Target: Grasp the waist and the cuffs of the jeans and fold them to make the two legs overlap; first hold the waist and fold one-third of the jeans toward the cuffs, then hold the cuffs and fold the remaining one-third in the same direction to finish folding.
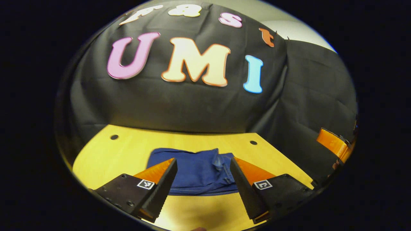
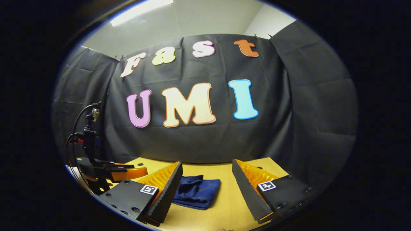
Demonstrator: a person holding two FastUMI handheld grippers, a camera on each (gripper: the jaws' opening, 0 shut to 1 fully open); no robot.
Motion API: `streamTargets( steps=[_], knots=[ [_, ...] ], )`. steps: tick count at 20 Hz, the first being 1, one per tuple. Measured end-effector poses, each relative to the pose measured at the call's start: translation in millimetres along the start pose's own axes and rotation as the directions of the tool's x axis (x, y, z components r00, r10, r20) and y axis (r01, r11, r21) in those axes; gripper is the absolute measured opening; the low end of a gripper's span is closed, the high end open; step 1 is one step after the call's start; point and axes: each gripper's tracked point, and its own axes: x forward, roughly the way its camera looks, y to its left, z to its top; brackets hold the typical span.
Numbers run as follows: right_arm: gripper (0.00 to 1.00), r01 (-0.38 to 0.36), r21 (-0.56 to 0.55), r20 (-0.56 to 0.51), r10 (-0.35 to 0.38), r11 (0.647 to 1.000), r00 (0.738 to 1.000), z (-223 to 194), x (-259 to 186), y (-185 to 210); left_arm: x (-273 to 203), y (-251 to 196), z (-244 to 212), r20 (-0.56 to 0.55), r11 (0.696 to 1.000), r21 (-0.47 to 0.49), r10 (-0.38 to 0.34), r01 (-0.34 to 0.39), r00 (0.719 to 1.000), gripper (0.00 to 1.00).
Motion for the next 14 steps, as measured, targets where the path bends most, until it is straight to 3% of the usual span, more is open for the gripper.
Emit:
streamTargets(
  steps=[2, 4, 5, 7, 8, 14],
  knots=[
    [0.92, -0.017, 0.014, 0.046, 0.016, 1.0, 0.999, 13.0, -15.3, 33.5, -36.8, 21.5, 19.7, 0.068, 0.998, 0.028, 0.048, -0.05, 0.997, 0.96],
    [1.0, -0.052, 0.017, 0.074, 0.05, 0.999, 0.996, 17.9, -29.0, 65.2, -67.4, 39.9, 35.3, 0.127, 0.996, 0.043, 0.074, -0.081, 0.989, 0.95],
    [0.93, -0.069, 0.018, 0.068, 0.068, 0.997, 0.995, 17.1, -35.2, 79.7, -79.4, 44.1, 42.7, 0.148, 0.996, 0.047, 0.074, -0.081, 0.986, 0.95],
    [0.97, -0.091, 0.012, 0.068, 0.09, 0.996, 0.994, 18.1, -46.2, 99.4, -94.8, 46.9, 50.1, 0.161, 0.996, 0.053, 0.059, -0.069, 0.985, 0.95],
    [0.92, -0.092, 0.007, 0.078, 0.091, 0.996, 0.993, 22.5, -51.9, 104.7, -101.1, 48.7, 54.1, 0.173, 0.997, 0.054, 0.053, -0.063, 0.983, 0.95],
    [0.97, -0.097, 0.017, 0.113, 0.094, 0.995, 0.989, 38.0, -63.6, 124.7, -123.3, 63.3, 67.8, 0.228, 0.996, 0.054, 0.055, -0.069, 0.972, 0.95]
  ],
)
